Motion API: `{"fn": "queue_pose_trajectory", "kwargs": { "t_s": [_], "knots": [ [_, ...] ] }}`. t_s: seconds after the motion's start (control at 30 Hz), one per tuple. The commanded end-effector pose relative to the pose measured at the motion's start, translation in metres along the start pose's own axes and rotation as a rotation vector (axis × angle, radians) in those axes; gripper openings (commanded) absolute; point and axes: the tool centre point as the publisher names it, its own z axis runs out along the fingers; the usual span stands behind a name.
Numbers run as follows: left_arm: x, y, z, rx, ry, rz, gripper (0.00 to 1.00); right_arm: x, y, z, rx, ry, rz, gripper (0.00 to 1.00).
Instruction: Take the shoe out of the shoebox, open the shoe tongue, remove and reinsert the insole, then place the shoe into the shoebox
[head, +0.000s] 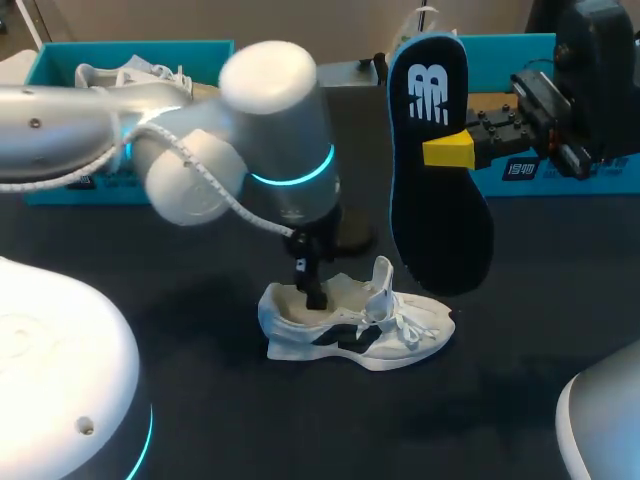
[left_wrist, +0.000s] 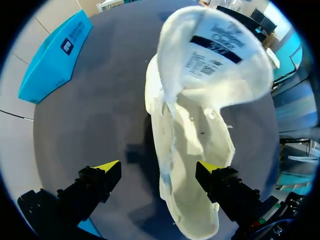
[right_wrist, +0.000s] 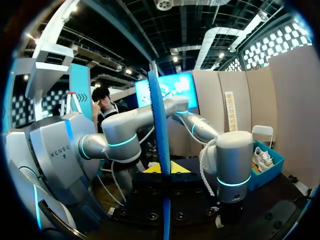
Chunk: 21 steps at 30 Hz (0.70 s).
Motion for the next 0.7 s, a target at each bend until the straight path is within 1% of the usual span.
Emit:
{"fn": "queue_pose_trajectory", "kwargs": {
  "t_s": [0.03, 0.27, 0.3, 0.33, 0.37, 0.4, 0.7],
  "knots": [
    [-0.0027, -0.0139, 0.0157, -0.026, -0.001, -0.016, 1.00, -0.0030, 0.0014, 0.0026, 0.003, 0.003, 0.001, 0.00],
    [-0.0038, -0.0188, 0.0207, -0.027, -0.017, -0.049, 1.00, -0.0030, 0.0014, 0.0026, 0.003, 0.003, 0.001, 0.00],
    [-0.0048, -0.0190, 0.0217, -0.027, -0.016, -0.050, 0.58, -0.0030, 0.0014, 0.0026, 0.003, 0.003, 0.001, 0.00],
    [-0.0056, -0.0190, 0.0224, -0.026, -0.016, -0.054, 0.34, -0.0030, 0.0014, 0.0026, 0.003, 0.003, 0.001, 0.00],
    [-0.0064, -0.0191, 0.0230, -0.027, -0.019, -0.061, 0.15, -0.0030, 0.0014, 0.0026, 0.003, 0.003, 0.001, 0.00],
    [-0.0070, -0.0191, 0.0234, -0.027, -0.019, -0.063, 0.00, -0.0030, 0.0014, 0.0026, 0.003, 0.003, 0.001, 0.00],
    [-0.0088, -0.0193, 0.0228, -0.026, -0.027, -0.072, 0.00, -0.0030, 0.0014, 0.0026, 0.003, 0.003, 0.001, 0.00]
  ]
}}
